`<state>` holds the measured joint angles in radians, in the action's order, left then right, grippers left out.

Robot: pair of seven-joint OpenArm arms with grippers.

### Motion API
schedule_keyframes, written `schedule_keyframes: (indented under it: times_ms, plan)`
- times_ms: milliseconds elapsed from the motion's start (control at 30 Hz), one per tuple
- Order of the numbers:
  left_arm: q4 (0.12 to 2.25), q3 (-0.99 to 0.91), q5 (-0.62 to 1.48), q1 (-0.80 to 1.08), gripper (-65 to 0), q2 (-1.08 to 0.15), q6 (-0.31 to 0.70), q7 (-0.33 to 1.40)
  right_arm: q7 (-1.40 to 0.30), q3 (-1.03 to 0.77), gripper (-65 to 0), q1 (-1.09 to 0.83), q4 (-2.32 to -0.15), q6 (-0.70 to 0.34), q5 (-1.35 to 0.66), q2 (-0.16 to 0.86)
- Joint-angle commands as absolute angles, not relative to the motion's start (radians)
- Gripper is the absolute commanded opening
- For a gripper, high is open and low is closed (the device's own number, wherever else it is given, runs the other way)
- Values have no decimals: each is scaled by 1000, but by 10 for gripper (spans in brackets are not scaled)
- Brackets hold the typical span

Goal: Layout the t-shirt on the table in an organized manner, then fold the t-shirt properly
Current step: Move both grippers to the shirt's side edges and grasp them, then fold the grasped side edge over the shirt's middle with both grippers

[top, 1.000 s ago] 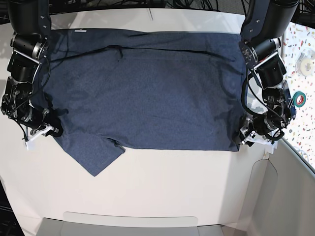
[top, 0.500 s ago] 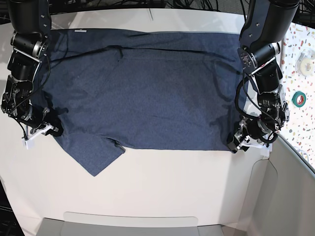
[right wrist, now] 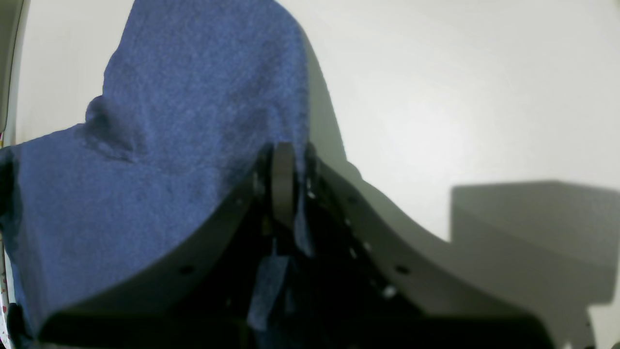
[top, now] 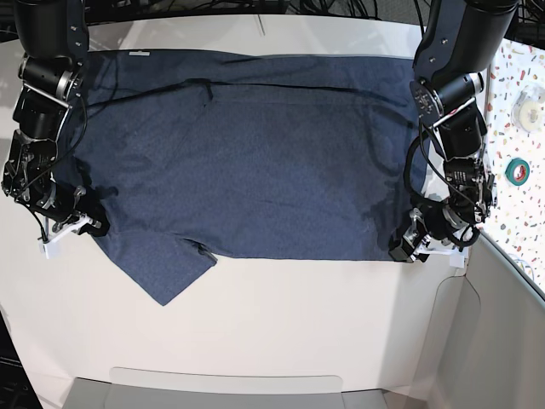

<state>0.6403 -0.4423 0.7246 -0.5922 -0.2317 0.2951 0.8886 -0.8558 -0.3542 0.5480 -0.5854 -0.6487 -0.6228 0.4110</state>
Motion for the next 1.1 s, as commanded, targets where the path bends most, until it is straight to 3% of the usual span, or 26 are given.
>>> schedule_keyframes:
  times_ms: [0,67,167,200,467,767,1067]
  plan:
    - [654,-440,720,-611,-405,-243,294,895,-905,-349,-650,544,-585,-650,-561,415]
    - [651,-440,719,-608,-474,-246,294,895,-905,-349,-650,538,-585,-650,-561,415]
    - [651,-440,719,-593,-638,-248,294,895,-905,-349,-650,532,-585,-650,-559,404]
    - [654,-440,719,-591,-650,-248,294,895,-905,-349,-650,532,-587,-650,-559,401]
    - [673,-440,719,-596,-650,-248,294,906,-905,-349,-650,530,-650,-650,-559,397]
    - [929,-440,723,-587,-650,-248,294,1086,-908,-348,-650,470,-891,-650,-562,404]
    - [1277,-441,725,-443,-650,-248,294,1268,-908,-357,-650,320,-1188,-651,-565,404]
